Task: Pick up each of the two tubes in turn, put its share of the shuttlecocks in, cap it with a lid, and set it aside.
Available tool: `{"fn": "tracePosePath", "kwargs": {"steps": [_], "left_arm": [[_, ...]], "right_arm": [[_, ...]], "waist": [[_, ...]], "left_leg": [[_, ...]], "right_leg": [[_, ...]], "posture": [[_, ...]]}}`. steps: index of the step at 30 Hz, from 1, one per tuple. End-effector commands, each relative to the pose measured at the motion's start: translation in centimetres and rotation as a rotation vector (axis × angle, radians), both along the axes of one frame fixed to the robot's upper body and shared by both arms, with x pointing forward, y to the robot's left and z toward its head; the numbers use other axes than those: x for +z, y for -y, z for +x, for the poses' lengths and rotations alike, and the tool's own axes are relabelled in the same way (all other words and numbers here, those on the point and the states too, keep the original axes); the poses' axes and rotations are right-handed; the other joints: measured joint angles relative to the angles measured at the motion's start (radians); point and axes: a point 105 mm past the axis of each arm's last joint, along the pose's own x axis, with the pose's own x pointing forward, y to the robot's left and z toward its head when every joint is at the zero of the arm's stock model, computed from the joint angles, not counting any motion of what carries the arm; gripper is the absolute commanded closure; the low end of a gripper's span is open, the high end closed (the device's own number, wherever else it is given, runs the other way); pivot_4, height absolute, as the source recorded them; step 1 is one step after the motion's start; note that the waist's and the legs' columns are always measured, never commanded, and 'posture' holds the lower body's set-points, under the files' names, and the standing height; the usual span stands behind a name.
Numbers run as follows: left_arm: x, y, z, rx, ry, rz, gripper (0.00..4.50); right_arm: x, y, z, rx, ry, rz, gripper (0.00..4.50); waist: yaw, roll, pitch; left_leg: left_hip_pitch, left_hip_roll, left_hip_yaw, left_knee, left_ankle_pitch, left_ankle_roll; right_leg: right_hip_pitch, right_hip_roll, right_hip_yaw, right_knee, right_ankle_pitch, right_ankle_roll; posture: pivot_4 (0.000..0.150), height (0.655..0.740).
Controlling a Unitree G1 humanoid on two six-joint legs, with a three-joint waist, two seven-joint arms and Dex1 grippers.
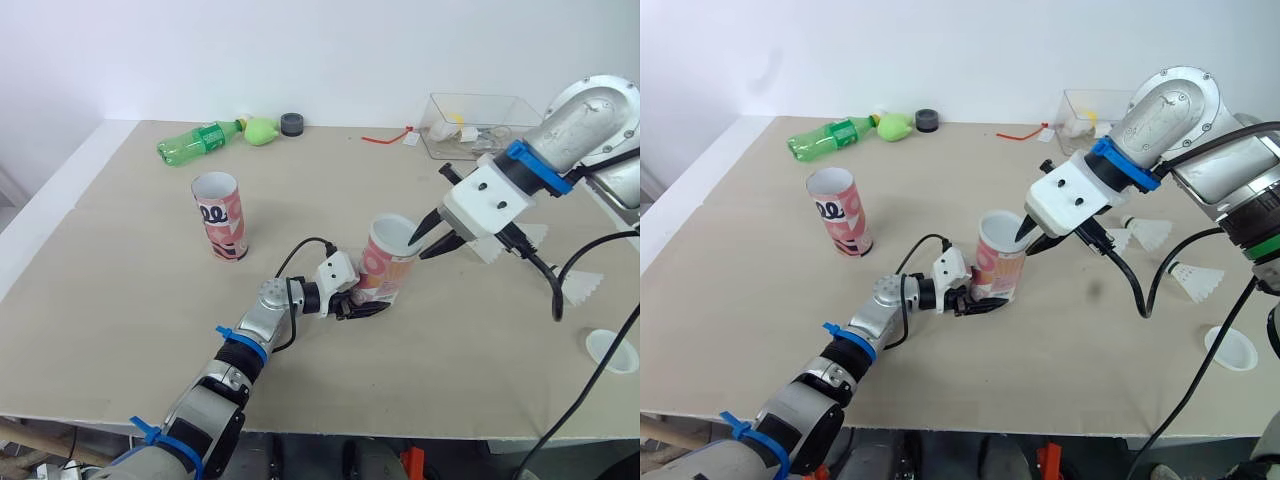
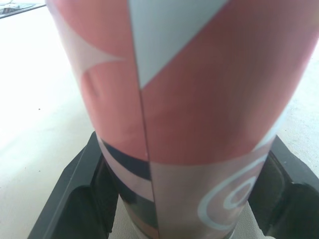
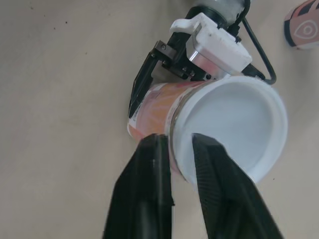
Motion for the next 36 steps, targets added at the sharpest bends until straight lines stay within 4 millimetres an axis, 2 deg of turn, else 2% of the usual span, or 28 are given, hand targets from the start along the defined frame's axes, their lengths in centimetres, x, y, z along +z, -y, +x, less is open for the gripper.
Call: {"fn": "tracePosePath", "kwargs": {"steps": [1,5,10,13,17,20,23,27,32,36], "left_arm": [[-3.6,-0.9,-0.8,0.008,-0.110,0.102,1.51],[-3.5,-0.9,-0.7,0.009,-0.113,0.101,1.51],[-3.4,-1.0,-0.5,0.014,-0.111,0.100,1.51],[-3.3,-1.0,-0.3,0.018,-0.112,0.098,1.51],[-3.3,-1.1,-0.3,0.019,-0.109,0.098,1.51],[-3.1,-1.1,-0.2,0.020,-0.105,0.094,1.51],[-2.9,-1.1,-0.2,0.020,-0.102,0.091,1.51],[-2.9,-1.3,-0.2,0.022,-0.101,0.089,1.51],[-3.0,-1.4,-0.3,0.024,-0.105,0.092,1.51],[-2.9,-1.4,-0.3,0.026,-0.104,0.092,1.51]], "right_arm": [[1.0,-0.1,-0.7,0.019,0.001,0.003,3.73],[1.6,-0.3,-1.0,0.008,-0.021,0.047,3.73],[3.8,-1.1,-2.1,-0.062,-0.159,0.248,3.73],[4.9,-0.7,-2.4,-0.121,-0.229,0.346,3.73],[5.6,0.1,-1.2,-0.210,-0.319,0.509,3.73],[4.8,0.8,0.2,-0.254,-0.338,0.597,3.73],[4.1,0.9,1.5,-0.327,-0.384,0.748,4.48],[2.1,1.0,2.1,-0.388,-0.411,0.806,4.48],[1.4,-0.6,1.7,-0.366,-0.450,0.839,4.48],[0.5,-1.1,1.7,-0.371,-0.451,0.816,4.48]], "waist": [[0.000,0.000,0.000],[0.000,0.000,0.000],[0.000,0.000,0.000],[0.000,0.000,0.000],[0.000,-0.001,0.000],[-0.001,-0.001,0.000],[0.000,-0.001,0.000],[0.000,0.000,0.000],[-0.002,0.000,0.000],[-0.005,0.000,0.000]], "left_leg": [[0.000,0.000,0.000,0.000,0.000,0.000],[0.000,0.000,0.000,0.000,0.000,0.000],[0.000,0.000,0.000,0.000,0.000,0.000],[0.000,0.000,0.000,-0.001,0.000,0.000],[0.000,0.000,0.001,-0.001,-0.001,0.000],[0.000,0.000,0.001,0.000,0.000,0.000],[-0.001,0.000,0.002,0.000,0.000,0.000],[-0.002,0.000,0.002,0.000,0.000,0.000],[-0.002,0.001,0.002,0.000,0.001,0.000],[-0.002,0.001,0.001,0.000,0.001,0.000]], "right_leg": [[0.000,0.000,0.000,0.000,0.000,0.000],[0.000,0.000,0.000,0.000,0.000,-0.001],[0.000,-0.001,0.000,0.000,0.000,-0.001],[0.000,-0.004,-0.001,0.000,0.000,-0.001],[0.000,-0.007,-0.006,0.000,0.000,-0.001],[0.001,-0.010,-0.011,0.000,0.002,0.000],[0.003,-0.010,-0.016,0.000,0.005,0.004],[0.003,-0.012,-0.020,0.000,0.006,0.004],[0.003,-0.012,-0.022,0.000,0.006,0.004],[0.003,-0.012,-0.023,0.000,0.006,0.004]], "posture": [[0.150,0.7400],[0.150,0.7400],[0.150,0.7400],[0.150,0.7400],[0.150,0.7400],[0.150,0.7400],[0.150,0.7400],[0.150,0.7400],[0.150,0.7400],[0.150,0.7400]]}}
